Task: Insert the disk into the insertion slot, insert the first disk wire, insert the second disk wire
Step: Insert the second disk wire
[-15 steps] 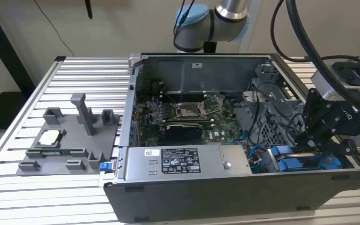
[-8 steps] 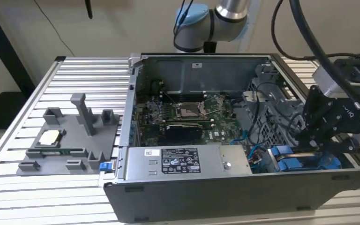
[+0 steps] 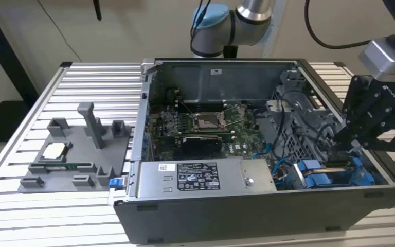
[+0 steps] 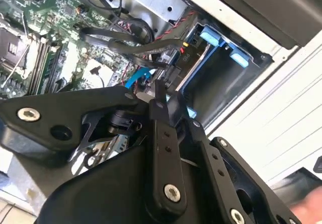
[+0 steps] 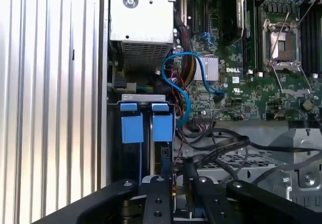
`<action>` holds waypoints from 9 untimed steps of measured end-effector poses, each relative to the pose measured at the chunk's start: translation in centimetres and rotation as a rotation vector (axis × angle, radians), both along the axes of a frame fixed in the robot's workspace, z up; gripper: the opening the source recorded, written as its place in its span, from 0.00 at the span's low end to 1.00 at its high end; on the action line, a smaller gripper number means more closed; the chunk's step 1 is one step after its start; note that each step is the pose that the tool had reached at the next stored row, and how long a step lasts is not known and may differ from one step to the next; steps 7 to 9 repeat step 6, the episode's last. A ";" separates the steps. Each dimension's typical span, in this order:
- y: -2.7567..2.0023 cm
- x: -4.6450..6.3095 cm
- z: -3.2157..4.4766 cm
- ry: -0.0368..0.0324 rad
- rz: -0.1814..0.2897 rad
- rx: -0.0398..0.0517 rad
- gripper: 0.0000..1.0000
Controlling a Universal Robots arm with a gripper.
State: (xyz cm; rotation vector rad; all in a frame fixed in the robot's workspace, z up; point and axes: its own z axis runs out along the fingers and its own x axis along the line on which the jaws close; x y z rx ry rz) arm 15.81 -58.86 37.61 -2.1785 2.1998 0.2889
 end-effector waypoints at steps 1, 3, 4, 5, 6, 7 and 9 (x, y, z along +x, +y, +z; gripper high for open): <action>0.01 0.0 -0.03 -0.0039 0.000 -0.0094 0.24; 0.00 0.0 0.00 -0.0042 0.000 -0.0443 0.24; 0.00 -0.1 -0.01 -0.0041 0.000 -0.0591 0.24; 0.00 0.0 -0.01 -0.0041 0.000 -0.0760 0.24; 0.00 0.0 -0.01 -0.0041 0.000 -0.0927 0.24; 0.00 0.0 -0.01 -0.0041 0.000 -0.0927 0.24; 0.00 0.0 -0.01 -0.0041 0.000 -0.0927 0.24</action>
